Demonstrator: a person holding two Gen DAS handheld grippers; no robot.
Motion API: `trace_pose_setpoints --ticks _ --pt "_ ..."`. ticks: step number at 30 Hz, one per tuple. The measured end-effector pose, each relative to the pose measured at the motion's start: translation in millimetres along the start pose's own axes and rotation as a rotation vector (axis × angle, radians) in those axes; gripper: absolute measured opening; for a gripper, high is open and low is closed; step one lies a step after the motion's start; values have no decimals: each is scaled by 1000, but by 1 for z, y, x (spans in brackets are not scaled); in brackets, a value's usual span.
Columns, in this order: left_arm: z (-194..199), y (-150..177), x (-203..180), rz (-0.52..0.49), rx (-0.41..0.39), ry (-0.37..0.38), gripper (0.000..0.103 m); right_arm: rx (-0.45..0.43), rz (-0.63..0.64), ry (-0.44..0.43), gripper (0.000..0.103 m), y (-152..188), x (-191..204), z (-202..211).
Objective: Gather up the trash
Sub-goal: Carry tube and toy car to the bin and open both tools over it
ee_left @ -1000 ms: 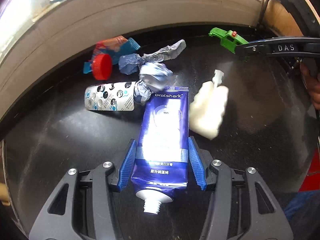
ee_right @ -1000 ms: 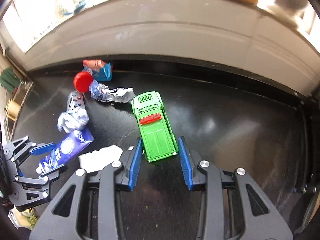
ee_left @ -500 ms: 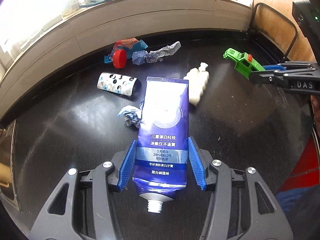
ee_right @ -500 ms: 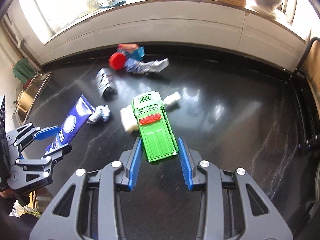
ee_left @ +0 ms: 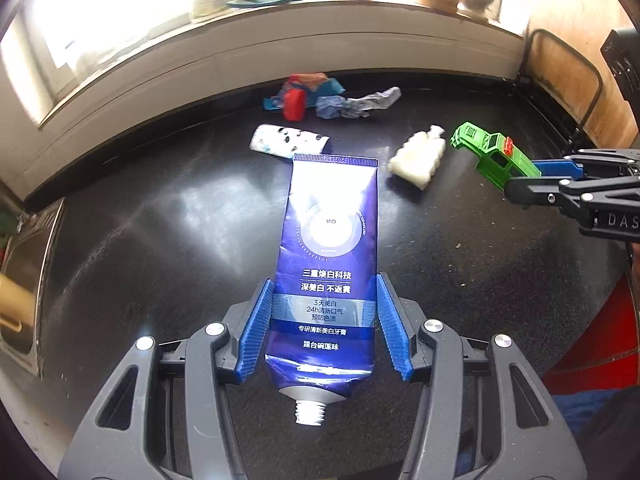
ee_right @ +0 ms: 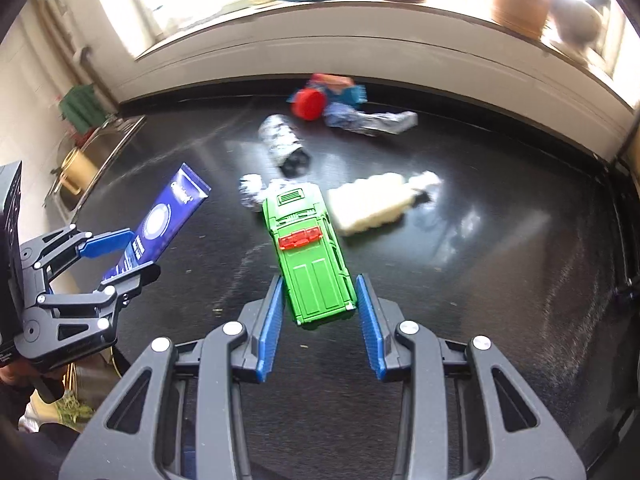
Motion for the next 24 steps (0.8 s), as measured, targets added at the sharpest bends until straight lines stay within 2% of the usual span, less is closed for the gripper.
trace_pose_setpoints --ticks 5,12,19,24 --pt "21 26 35 106 -16 -67 51 7 109 -61 37 -8 59 -6" --pt "60 87 110 295 -10 -206 51 39 286 -178 37 -11 163 -29" --pt "110 181 186 532 24 -353 51 99 488 -318 37 7 290 -43" --pt "138 252 217 676 53 -427 51 149 631 -406 37 37 376 -45"
Point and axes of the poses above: each gripper's, at about its wrist camera, not at the fingertips, and z roughly against the way its jaws point, x to its left, y to its underside, the point moved 10 cm from there along -z, roughly the way its jaws point, and after that the axes turned 4 degrees about y, right-handed, at the moved point
